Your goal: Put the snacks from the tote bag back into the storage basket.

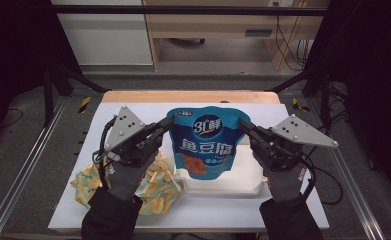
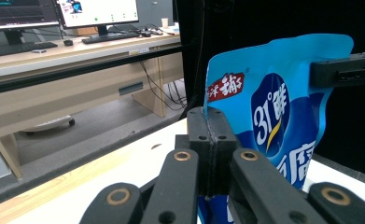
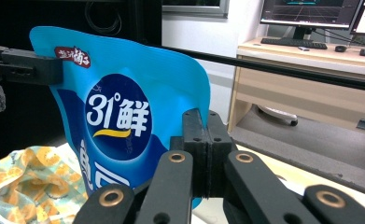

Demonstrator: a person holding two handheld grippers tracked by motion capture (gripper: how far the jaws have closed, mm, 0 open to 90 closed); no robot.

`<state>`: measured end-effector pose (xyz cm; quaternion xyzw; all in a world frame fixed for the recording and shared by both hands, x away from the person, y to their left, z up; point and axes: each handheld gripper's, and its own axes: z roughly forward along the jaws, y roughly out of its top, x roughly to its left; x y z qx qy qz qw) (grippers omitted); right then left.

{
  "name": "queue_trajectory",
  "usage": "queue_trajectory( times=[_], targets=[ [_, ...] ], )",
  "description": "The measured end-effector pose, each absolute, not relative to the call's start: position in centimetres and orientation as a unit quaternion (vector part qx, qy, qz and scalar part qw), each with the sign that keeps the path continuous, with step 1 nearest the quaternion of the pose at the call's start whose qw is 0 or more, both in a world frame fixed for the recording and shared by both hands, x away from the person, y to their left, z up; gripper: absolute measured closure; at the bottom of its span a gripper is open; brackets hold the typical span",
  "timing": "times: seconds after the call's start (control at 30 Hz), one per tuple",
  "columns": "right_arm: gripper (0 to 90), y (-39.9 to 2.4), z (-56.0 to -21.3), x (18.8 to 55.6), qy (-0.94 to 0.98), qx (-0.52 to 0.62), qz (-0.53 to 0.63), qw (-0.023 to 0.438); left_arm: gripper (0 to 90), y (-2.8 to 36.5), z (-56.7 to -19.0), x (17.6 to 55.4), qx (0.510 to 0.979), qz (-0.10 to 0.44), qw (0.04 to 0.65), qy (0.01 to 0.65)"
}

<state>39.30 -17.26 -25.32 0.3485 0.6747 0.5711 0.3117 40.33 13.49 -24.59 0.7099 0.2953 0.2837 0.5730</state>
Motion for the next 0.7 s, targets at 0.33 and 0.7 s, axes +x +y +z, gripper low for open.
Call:
queue_trajectory(
  times=[0.33, 0.7],
  targets=[
    [90.0, -18.1, -26.3, 39.4, 0.672, 0.357, 0.568, 0.314, 89.9, 12.6, -25.4, 41.0, 0.716, 0.284, 0.569, 0.290],
    [90.0, -18.1, -28.1, 40.1, 0.677, 0.367, 0.560, 0.306, 89.9, 12.5, -27.0, 41.7, 0.726, 0.277, 0.554, 0.299]
  ],
)
